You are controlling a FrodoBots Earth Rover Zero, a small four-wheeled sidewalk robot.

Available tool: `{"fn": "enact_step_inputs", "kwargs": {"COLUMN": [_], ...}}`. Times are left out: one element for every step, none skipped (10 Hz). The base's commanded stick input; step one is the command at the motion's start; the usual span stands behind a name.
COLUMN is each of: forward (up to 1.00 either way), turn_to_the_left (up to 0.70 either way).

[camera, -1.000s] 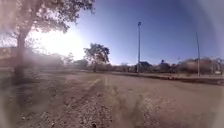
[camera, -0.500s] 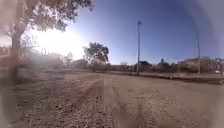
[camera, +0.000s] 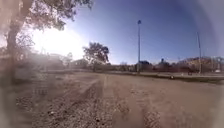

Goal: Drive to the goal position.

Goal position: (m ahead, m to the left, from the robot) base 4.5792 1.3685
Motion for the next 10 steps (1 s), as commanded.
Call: {"fn": "enact_step_inputs", "kwargs": {"forward": [0.5,0.5,0.5,0.5,0.5,0.5,0.5,0.5,0.5,0.5], "turn_to_the_left": [0.0,0.0,0.0,0.0,0.0,0.0,0.0,0.0,0.0,0.0]}}
